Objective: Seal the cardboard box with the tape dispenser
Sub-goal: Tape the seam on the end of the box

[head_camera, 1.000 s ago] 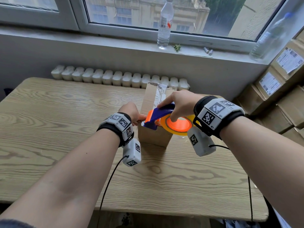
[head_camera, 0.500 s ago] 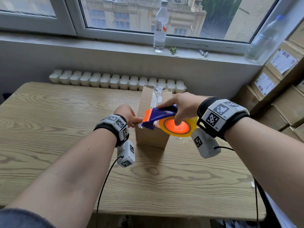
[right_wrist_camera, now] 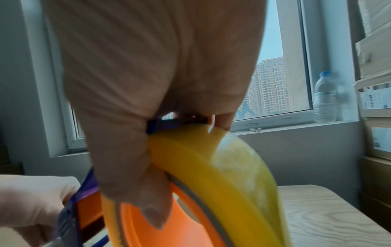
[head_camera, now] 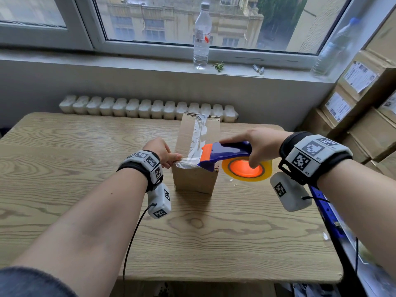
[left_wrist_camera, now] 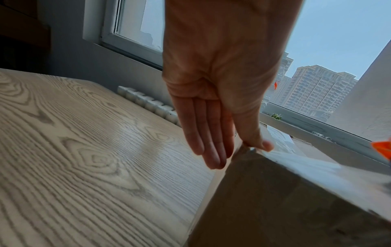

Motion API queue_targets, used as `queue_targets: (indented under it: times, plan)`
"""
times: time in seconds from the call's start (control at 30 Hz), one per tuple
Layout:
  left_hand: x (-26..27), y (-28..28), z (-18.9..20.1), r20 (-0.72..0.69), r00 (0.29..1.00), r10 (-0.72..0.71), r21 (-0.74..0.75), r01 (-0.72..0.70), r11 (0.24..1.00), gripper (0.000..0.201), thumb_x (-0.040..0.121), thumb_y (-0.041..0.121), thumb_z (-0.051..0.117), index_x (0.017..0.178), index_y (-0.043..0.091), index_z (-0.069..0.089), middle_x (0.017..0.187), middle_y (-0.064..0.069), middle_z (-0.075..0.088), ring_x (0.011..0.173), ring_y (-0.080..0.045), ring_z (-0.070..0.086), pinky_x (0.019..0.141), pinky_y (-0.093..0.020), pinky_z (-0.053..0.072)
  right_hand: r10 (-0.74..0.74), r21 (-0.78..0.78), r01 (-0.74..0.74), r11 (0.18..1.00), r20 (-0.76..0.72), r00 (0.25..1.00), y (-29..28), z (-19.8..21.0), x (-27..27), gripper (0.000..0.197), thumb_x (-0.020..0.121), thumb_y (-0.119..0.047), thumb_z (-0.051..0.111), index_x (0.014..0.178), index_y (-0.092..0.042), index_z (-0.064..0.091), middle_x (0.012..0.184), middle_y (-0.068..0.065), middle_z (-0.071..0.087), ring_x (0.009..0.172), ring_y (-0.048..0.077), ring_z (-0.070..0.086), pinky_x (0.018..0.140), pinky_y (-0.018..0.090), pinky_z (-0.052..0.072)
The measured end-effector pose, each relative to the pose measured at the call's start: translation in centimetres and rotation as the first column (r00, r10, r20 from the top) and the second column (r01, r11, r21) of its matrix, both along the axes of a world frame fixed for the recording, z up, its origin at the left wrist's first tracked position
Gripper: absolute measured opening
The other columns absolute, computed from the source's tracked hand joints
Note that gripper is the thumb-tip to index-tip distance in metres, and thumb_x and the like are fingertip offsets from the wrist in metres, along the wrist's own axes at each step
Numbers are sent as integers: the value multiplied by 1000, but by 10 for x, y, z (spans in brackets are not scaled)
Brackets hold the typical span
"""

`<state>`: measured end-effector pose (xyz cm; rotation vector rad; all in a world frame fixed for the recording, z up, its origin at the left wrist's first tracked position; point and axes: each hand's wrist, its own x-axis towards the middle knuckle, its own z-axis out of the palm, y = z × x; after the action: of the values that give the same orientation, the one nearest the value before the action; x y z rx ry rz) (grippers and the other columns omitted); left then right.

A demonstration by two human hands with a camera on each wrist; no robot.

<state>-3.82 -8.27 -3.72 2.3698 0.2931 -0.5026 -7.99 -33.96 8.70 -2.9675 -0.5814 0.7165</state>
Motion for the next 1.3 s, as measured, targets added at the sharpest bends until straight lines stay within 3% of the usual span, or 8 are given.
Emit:
queue_targets:
  times: [0.13,0.33,0.53,0.63,0.8,0.97,1.13,1.3]
  plan:
    - [0,1,-1,-12,1000,3,-4,-3,1000,39,73,43,77,74,5,73,72,-7,75,77,-18,74,83,-38,59,-14,-19,14,1000,-9,1000,-7,-1,-2,94,65,-4,69,137,-53,36,113,-10,56,95,18,53,70,27,45]
    - [0,-1,-2,23,1000,18,47,-19,999,47,69,47,78,90,5,70,75,-8,75,71,-16,73,79,-40,60,-12,1,12,1000,-34,999,-5,-9,-2,94,64,2,67,138,-49,38,116,-6,58,97,21,56,77,32,49]
    - [-2,-3,0,25,1000,3,79,-5,997,51,71,47,76,97,4,68,79,-7,75,69,-14,72,78,-39,60,-21,-1,21,1000,-39,999,-4,-14,-2,94,65,3,66,138,-49,38,106,-10,53,87,18,52,62,27,44]
    - [-3,-4,2,31,1000,4,92,-7,996,53,72,46,76,102,3,67,83,-8,74,74,-15,72,80,-40,60,-31,-1,31,1000,-40,999,-3,-16,-1,94,65,5,65,138,-49,39,103,-11,52,87,19,56,62,28,46]
    - [-4,-7,6,34,999,-8,130,4,991,75,72,44,76,130,4,50,104,-13,71,92,-22,70,88,-40,56,-41,-11,41,999,-38,998,-1,-17,0,95,65,6,63,137,-51,39,103,-8,53,86,23,60,62,30,48]
    - [-4,-15,13,96,983,-159,276,127,953,84,78,39,73,146,13,31,144,-10,46,131,-27,45,107,-40,39,-47,-10,47,999,-33,998,0,-17,1,95,64,7,62,136,-50,40,108,-7,56,90,24,61,67,33,52]
    - [-6,-30,8,64,955,-290,344,252,904,90,83,48,64,152,19,14,157,-12,17,145,-29,18,118,-45,21,-41,-22,41,999,-18,999,-1,-17,0,95,64,8,62,136,-51,40,107,-7,55,92,23,59,71,35,53]
    - [-8,-49,6,24,945,-328,350,299,888,94,84,54,58,153,24,2,161,-11,-6,149,-27,-4,120,-51,10,-44,-23,44,999,-15,999,-2,-20,0,96,64,7,62,136,-52,39,115,-3,59,94,24,59,74,39,55]
